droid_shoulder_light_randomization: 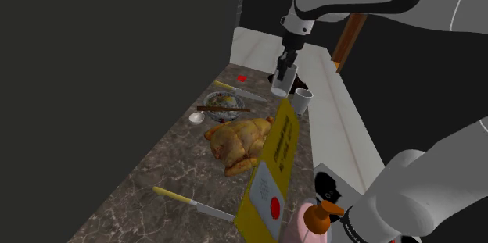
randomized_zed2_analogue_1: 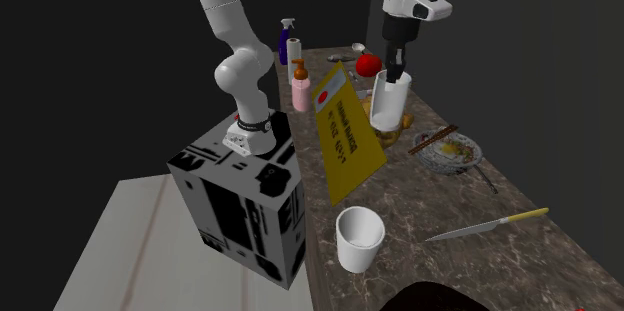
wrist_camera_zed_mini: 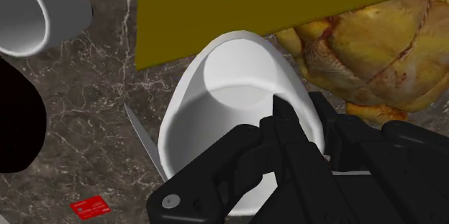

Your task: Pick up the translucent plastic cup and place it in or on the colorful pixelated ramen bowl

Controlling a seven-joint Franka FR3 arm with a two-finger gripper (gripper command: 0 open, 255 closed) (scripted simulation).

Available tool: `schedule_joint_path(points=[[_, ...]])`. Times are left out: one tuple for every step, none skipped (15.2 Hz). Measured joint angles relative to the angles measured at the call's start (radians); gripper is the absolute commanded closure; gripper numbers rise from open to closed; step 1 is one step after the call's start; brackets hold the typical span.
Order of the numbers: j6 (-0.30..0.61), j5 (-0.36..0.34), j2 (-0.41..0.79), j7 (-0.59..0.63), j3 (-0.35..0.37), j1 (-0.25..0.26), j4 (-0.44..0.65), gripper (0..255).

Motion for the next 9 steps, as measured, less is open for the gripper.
schedule_joint_path(points=[[0.003, 0.006, 0.035, 0.01, 0.006, 0.006, 0.032, 255], [-0.001, 0.013, 0.069, 0.026, 0.016, 0.015, 0.069, 255], [-0.009, 0.019, 0.102, 0.04, 0.025, 0.022, 0.11, 255], [-0.009, 0.024, 0.133, 0.055, 0.034, 0.03, 0.141, 255], [-0.023, 0.028, 0.169, 0.06, 0.037, 0.034, 0.189, 255], [-0.024, 0.032, 0.197, 0.072, 0.044, 0.04, 0.22, 255], [-0.032, 0.035, 0.23, 0.086, 0.051, 0.047, 0.26, 255], [-0.045, 0.037, 0.252, 0.097, 0.057, 0.052, 0.295, 255], [-0.054, 0.041, 0.294, 0.109, 0.063, 0.059, 0.348, 255]])
